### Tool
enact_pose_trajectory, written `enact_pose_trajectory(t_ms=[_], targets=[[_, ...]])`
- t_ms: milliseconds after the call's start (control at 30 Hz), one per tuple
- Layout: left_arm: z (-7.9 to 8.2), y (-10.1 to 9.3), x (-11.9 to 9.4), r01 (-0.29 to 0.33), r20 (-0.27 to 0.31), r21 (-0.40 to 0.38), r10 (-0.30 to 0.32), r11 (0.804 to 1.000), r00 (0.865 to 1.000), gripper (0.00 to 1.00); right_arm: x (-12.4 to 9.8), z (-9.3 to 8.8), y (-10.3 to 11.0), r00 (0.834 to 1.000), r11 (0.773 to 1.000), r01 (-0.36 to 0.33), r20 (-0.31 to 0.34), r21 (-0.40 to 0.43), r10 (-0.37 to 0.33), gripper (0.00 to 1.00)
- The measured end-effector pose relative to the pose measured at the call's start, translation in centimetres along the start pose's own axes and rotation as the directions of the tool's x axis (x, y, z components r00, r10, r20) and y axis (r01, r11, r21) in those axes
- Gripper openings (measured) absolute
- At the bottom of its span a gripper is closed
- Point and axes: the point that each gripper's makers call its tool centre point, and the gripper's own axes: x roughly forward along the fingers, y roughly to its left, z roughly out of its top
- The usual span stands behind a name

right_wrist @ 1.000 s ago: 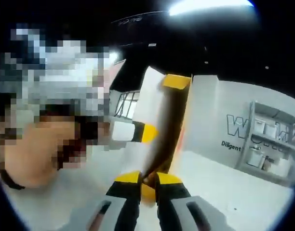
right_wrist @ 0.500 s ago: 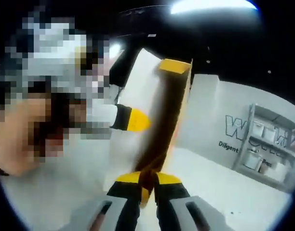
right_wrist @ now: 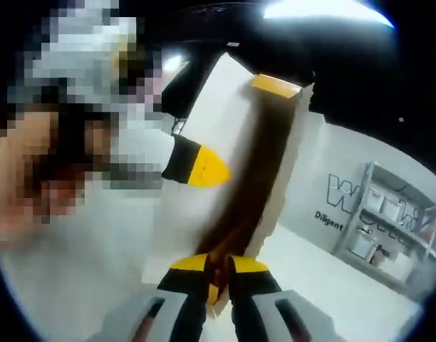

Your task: Tear open the coffee pouch, take out the coffee, and pour the coffee from the pouch into the cup

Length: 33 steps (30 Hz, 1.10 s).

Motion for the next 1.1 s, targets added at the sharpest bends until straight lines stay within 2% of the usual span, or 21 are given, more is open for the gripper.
enact_pose_trajectory(t_ms=[167, 467, 500, 533, 567, 733, 1100], targets=[[0.0, 0.1, 0.2, 0.004, -0.002, 0.001, -0.004, 1.000, 1.000, 0.05, 0.2, -0.3, -0.6, 1.000, 1.000, 0.013, -0.003, -0.004, -0.013, 0.10], [-0.1, 0.0, 0.3, 0.007, 0.001, 0.016, -0.007, 1.000, 1.000, 0.05, -0.1, -0.6, -0.5, 0.999, 0.997, 0.037, -0.029, -0.074, -0.039, 0.09], [-0.1, 0.0, 0.3, 0.008, 0.001, 0.016, -0.008, 1.000, 1.000, 0.05, -0.2, -0.3, -0.3, 0.999, 0.995, 0.034, -0.019, -0.090, -0.036, 0.09], [-0.1, 0.1, 0.3, 0.007, 0.001, 0.017, -0.007, 1.000, 1.000, 0.05, -0.4, 0.7, -0.3, 0.999, 0.992, 0.043, 0.031, -0.123, -0.039, 0.09], [-0.1, 0.2, 0.4, 0.006, 0.001, 0.019, -0.006, 1.000, 1.000, 0.05, -0.5, 0.9, -0.1, 0.999, 0.990, 0.041, 0.038, -0.136, -0.037, 0.09], [-0.1, -0.2, 0.0, 0.008, 0.002, 0.020, -0.008, 1.000, 1.000, 0.05, -0.3, 0.4, 0.2, 0.999, 0.982, 0.038, 0.017, -0.185, -0.035, 0.09], [-0.3, -1.3, 0.1, 0.026, -0.005, 0.002, -0.026, 1.000, 1.000, 0.05, -1.1, -0.6, -1.1, 0.995, 0.977, 0.088, -0.032, -0.195, -0.096, 0.07]])
